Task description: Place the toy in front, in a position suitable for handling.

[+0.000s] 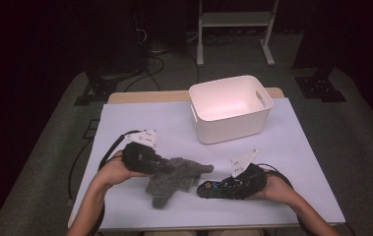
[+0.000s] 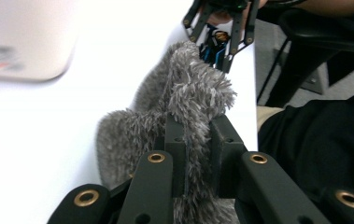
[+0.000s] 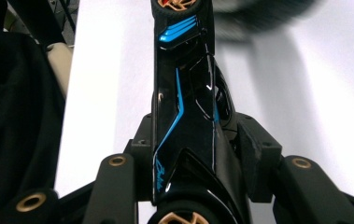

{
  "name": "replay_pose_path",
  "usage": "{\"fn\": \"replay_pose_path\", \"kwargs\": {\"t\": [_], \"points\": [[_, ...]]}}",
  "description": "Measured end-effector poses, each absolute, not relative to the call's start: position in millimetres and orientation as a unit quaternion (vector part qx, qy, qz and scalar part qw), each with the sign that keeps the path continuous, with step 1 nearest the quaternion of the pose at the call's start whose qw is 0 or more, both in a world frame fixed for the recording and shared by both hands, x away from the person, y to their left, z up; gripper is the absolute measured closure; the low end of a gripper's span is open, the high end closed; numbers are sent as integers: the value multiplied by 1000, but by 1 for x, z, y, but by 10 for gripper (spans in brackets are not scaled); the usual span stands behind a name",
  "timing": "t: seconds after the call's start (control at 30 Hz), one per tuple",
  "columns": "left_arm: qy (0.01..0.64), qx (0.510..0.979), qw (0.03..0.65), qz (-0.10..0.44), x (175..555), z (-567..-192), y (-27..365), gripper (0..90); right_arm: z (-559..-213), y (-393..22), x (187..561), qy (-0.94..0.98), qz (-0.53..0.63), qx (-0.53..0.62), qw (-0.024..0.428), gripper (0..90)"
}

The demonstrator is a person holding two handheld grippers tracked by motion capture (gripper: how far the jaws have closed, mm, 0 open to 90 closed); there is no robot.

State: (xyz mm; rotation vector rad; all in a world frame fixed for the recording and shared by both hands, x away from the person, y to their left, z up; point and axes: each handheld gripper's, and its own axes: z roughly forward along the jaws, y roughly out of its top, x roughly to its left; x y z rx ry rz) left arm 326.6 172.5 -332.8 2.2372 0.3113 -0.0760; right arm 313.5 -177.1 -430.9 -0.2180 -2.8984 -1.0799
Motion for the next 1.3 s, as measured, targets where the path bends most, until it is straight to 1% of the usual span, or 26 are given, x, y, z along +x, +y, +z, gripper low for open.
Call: {"fn": "replay_pose_path", "kwargs": {"t": [0.2, 0.33, 0.43, 0.57, 0.6, 0.67, 0.8, 1.0, 1.1, 1.2, 1.3], "points": [[163, 893, 420, 1, 324, -322, 219, 800, -428, -168, 321, -935, -348, -67, 18, 554], [195, 885, 423, 11, 320, -317, 251, 800, -424, -167, 325, -935, -347, -67, 16, 554], [213, 886, 411, 34, 316, -312, 271, 799, -423, -167, 326, -934, -350, -69, 15, 554], [238, 893, 373, 75, 314, -305, 291, 796, -424, -168, 329, -933, -353, -75, 14, 554], [247, 898, 353, 90, 315, -305, 296, 793, -424, -169, 330, -932, -354, -76, 14, 554], [261, 899, 336, 100, 318, -311, 300, 789, -425, -171, 331, -931, -355, -79, 13, 554], [273, 901, 326, 89, 325, -336, 296, 778, -426, -174, 333, -932, -352, -81, 5, 554], [262, 905, 332, 41, 332, -391, 264, 747, -429, -180, 330, -933, -350, -90, -4, 554], [257, 910, 324, 22, 331, -409, 250, 677, -432, -180, 326, -936, -339, -90, -10, 553], [247, 908, 338, -5, 328, -416, 239, 566, -433, -181, 324, -935, -342, -89, -13, 552], [253, 902, 349, -3, 325, -414, 235, 489, -432, -181, 322, -936, -340, -93, -10, 547]]}}
